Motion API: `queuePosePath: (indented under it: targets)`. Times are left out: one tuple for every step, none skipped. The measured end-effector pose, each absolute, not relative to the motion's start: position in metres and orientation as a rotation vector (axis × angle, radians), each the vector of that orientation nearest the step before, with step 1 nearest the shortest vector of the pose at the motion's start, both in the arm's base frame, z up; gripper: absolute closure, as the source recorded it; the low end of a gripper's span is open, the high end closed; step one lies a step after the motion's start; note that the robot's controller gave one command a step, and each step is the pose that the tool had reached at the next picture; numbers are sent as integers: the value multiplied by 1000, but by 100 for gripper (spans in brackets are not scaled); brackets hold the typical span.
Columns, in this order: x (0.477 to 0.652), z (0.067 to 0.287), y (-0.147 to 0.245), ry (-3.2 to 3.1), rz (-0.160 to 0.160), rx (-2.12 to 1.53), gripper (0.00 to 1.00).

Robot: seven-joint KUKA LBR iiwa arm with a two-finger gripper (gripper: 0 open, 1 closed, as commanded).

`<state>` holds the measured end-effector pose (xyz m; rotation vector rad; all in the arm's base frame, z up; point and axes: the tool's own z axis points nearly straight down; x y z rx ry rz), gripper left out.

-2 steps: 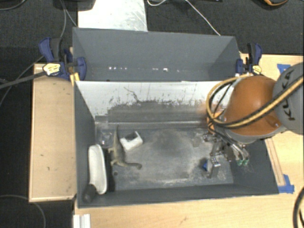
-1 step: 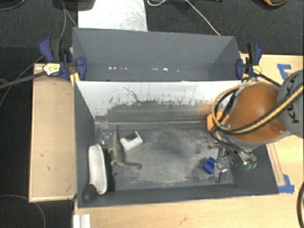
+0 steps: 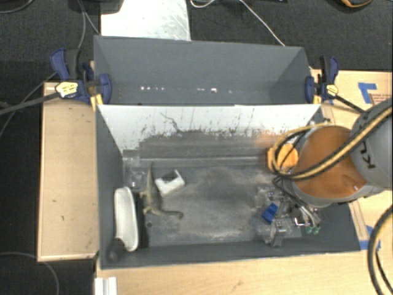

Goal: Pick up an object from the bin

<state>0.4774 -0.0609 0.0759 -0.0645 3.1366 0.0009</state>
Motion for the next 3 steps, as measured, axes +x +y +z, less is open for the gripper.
queuePosePath:
  targets:
    - [493,72,-67,3075,-3,-613,0]
    - [478,71,-92,3138,3,73,100]
    - [478,71,-92,3138,3,69,100]
